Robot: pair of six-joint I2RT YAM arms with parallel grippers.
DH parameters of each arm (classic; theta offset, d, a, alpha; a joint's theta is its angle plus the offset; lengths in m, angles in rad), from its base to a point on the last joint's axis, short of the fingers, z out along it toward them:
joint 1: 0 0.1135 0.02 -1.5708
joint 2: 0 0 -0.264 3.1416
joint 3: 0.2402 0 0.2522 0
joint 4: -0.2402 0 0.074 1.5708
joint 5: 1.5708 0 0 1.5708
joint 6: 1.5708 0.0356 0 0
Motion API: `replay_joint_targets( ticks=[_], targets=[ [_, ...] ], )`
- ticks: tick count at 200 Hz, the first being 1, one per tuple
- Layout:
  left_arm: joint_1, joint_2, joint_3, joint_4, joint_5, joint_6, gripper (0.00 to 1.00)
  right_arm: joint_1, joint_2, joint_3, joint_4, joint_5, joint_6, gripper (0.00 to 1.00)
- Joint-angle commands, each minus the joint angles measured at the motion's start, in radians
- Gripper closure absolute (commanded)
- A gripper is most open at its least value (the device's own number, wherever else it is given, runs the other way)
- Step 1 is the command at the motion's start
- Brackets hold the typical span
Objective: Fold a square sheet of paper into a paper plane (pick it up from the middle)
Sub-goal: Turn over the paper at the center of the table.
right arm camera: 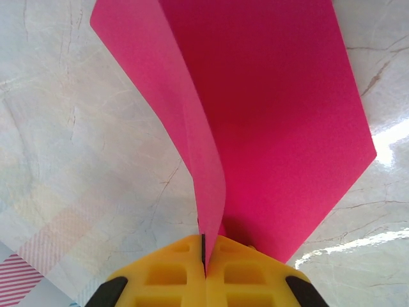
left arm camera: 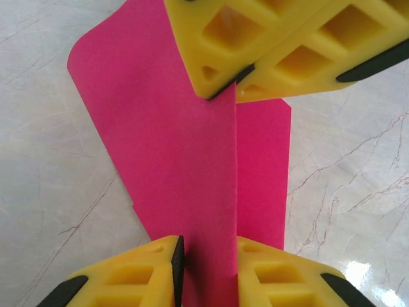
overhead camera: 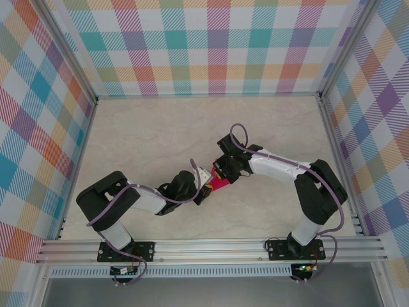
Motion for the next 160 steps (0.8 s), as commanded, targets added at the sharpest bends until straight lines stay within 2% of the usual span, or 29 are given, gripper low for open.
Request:
replay_joint_targets(
  ticks=[1,45,74,146,160],
  targets=[
    [-0.012,0.005,0.024,0.041,0.025,0.005,0.76,0.001,0.021,0.03,-0.03,-0.021,-0.023,1.0],
    [-0.01,-0.019,0.017,0.052,0.032,-0.019,0.69,0.001,0.034,0.027,-0.034,-0.034,-0.026,1.0],
    [-0.011,-0.04,0.007,0.075,0.032,-0.038,0.69,0.001,0.036,0.026,-0.041,-0.034,-0.03,1.0],
    [-0.009,-0.003,0.003,0.09,0.034,-0.058,0.82,-0.002,0.037,0.023,-0.025,-0.058,-0.039,1.0],
    [-0.009,0.001,0.003,0.09,0.029,-0.063,0.85,-0.004,0.035,0.025,-0.019,-0.063,-0.046,0.97]
  ],
)
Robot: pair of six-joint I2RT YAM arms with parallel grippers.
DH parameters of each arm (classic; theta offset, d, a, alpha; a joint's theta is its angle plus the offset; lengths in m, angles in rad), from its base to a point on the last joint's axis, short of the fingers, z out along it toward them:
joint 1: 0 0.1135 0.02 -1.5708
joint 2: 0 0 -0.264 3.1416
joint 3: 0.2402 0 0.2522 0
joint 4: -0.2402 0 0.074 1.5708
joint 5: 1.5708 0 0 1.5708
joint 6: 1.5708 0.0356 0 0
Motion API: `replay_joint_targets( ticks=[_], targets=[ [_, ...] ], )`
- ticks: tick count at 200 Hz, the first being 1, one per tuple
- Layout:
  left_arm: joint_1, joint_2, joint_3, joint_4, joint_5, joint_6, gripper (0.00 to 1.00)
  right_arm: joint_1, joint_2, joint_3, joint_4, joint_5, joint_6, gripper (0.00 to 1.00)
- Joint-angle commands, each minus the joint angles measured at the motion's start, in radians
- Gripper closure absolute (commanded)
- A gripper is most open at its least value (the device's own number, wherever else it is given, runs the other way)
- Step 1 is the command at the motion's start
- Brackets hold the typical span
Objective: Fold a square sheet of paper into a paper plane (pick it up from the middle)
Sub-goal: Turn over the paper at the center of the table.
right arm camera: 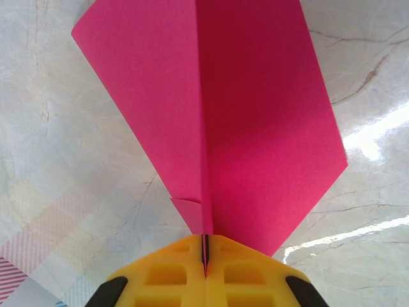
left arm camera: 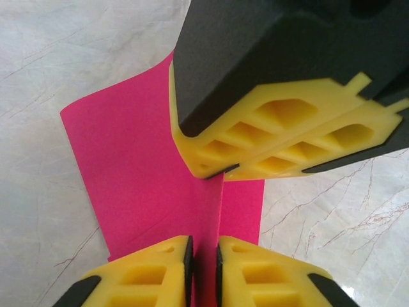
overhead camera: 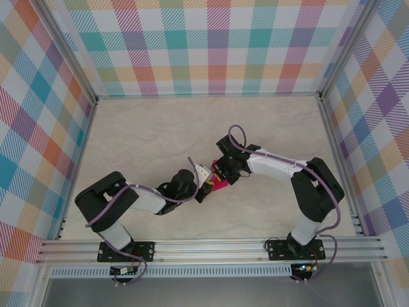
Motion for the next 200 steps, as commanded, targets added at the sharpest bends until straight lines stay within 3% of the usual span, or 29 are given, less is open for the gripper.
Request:
replay_joint_targets(
  ticks=[1,58,76,138,200],
  targets=[
    [-0.009,0.014,-0.001,0.041,0.011,-0.012,0.85,-0.004,0.004,0.019,-0.005,-0.032,-0.025,0.97],
    [-0.008,0.022,-0.02,0.062,0.012,-0.097,0.92,-0.047,-0.078,-0.026,0.065,-0.042,-0.179,0.43],
    [-0.007,0.018,-0.03,0.068,0.002,-0.155,0.92,-0.06,-0.125,-0.064,0.115,-0.046,-0.275,0.34],
    [0.0,-0.023,-0.06,0.069,-0.028,-0.37,0.92,-0.083,-0.215,-0.213,0.282,-0.118,-0.506,0.31],
    [0.001,-0.003,-0.086,0.116,-0.067,-0.497,0.92,-0.083,-0.131,-0.248,0.421,-0.238,-0.544,0.36]
  ],
)
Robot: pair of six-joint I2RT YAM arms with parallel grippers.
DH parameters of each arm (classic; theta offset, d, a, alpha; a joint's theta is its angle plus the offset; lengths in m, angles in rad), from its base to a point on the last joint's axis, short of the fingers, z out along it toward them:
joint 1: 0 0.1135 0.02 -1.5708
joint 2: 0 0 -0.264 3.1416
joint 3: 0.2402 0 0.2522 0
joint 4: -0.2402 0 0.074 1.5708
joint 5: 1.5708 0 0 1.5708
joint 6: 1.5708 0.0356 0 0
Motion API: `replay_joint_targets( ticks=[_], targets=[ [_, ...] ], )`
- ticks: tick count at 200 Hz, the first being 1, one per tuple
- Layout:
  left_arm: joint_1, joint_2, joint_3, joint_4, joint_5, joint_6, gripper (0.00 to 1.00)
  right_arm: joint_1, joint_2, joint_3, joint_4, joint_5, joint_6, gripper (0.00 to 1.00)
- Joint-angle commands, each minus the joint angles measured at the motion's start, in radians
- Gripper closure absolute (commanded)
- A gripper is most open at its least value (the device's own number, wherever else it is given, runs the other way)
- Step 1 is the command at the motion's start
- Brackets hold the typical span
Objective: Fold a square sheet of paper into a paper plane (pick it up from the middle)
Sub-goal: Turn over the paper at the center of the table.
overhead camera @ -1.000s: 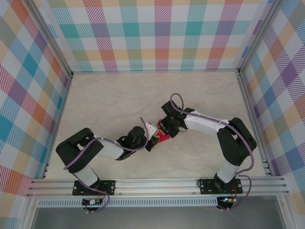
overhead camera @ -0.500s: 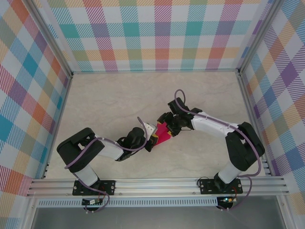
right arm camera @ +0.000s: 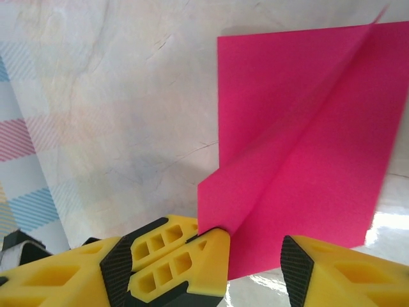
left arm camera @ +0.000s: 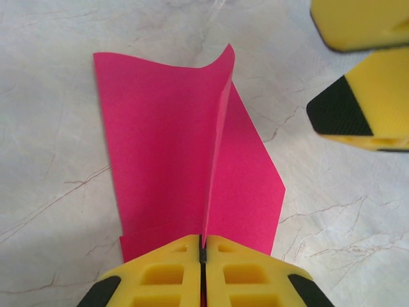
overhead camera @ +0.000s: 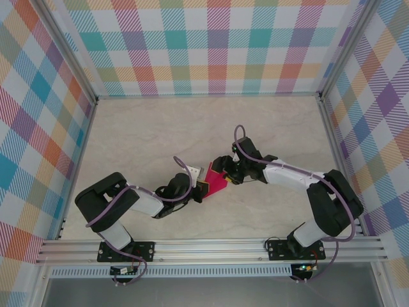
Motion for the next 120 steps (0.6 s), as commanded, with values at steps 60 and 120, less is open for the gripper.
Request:
replay_joint_targets(
  ticks=[60,120],
  targets=[
    [0.043,-0.003,-0.015,0.053,0.057,-0.271,0.91,-0.001,0.107,-0.017,0.128,-0.069,-0.062,0.39],
    [0.051,0.01,-0.026,0.061,0.038,-0.355,0.91,-0.002,0.162,-0.016,0.15,-0.059,-0.059,0.42]
  ],
)
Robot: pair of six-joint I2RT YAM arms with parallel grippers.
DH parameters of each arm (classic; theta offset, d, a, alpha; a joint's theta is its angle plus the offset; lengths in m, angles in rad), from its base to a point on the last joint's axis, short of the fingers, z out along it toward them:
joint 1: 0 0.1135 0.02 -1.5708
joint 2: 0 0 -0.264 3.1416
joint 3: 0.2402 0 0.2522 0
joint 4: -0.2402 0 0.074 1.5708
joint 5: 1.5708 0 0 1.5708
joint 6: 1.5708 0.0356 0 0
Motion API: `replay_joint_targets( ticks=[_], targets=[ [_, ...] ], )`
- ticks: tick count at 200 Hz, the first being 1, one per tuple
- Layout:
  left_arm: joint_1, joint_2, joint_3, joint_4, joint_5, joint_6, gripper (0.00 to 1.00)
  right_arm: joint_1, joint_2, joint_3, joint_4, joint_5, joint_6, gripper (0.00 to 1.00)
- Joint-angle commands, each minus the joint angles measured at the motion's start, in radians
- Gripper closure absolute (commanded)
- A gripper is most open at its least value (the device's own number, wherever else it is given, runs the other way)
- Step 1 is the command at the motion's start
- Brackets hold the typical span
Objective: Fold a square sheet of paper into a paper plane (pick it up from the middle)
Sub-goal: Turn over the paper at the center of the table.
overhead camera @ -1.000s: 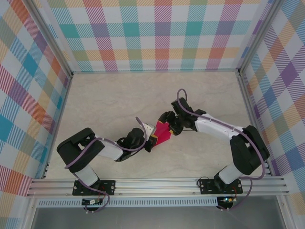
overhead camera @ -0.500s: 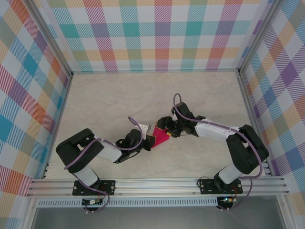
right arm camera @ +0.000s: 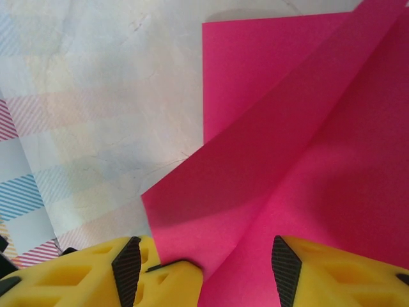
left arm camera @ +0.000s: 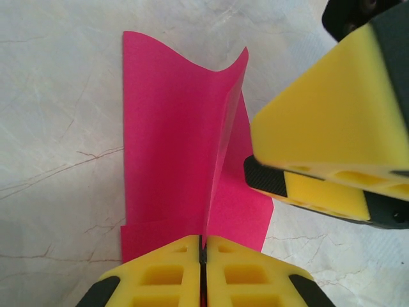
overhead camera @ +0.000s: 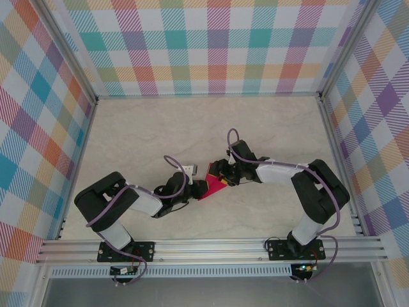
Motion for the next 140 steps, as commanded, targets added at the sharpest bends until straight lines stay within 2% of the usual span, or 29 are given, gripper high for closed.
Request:
replay_joint_targets(
  ticks=[1,85,140],
  targets=[
    [0.015,0.01,-0.018,0.046,-0.001,-0.052,0.91,-0.001,0.024,-0.003,0.026,-0.006,-0.02,0.42],
    [0.043,0.05,-0.004,0.044,0.091,-0.132,0.88,-0.004,0.092,0.046,-0.03,0.002,-0.035,0.44],
    [0.052,0.012,0.008,-0.021,0.103,-0.142,0.85,-0.003,0.13,0.09,-0.157,0.034,-0.06,0.46]
  ],
)
